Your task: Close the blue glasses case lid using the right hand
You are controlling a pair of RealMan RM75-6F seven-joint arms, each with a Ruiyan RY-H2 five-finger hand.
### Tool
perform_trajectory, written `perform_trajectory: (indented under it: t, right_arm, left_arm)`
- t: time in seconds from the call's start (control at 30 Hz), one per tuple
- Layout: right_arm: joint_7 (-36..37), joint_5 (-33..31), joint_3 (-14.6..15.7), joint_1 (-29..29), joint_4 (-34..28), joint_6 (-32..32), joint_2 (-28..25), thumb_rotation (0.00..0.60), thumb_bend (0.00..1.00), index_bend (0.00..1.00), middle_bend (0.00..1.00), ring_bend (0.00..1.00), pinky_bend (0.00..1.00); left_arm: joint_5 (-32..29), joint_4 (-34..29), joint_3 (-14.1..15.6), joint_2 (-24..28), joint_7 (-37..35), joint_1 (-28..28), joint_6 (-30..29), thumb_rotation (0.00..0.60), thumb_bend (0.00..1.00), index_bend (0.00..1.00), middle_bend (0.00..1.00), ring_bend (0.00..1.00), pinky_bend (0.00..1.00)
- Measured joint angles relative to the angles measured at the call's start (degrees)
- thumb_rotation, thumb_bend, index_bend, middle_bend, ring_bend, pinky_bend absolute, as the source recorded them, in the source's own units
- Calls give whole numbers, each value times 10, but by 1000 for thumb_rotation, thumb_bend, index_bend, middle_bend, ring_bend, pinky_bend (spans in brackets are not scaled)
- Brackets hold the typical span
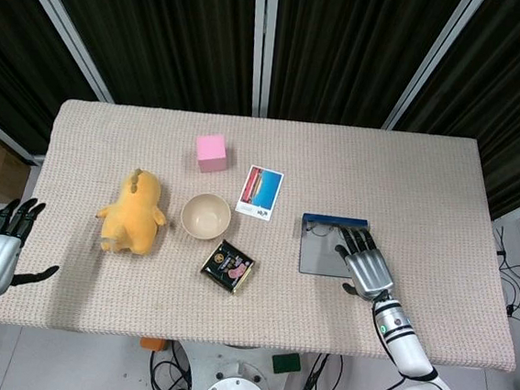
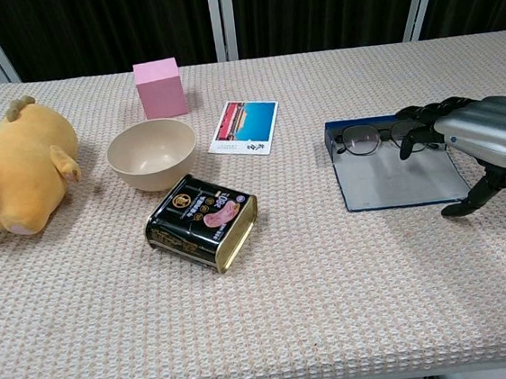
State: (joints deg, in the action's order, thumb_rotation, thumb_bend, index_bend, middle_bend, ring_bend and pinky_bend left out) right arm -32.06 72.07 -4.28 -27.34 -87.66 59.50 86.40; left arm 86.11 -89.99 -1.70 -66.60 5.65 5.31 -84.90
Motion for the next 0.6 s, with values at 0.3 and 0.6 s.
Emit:
perform_trajectory:
  t: [0.3, 0.6]
  right_arm:
    - [10, 0, 4, -5, 5, 0, 5, 600, 486, 334, 0, 0, 0]
    - [6, -11, 10, -13, 14, -13, 11, 600, 494, 362, 0, 0, 0]
  left_arm:
    - [0, 1, 1, 0, 0, 0, 0, 473, 34, 75, 46, 9, 138]
    - [-3, 1, 1, 0, 0, 1, 6, 473, 34, 76, 46, 9, 138]
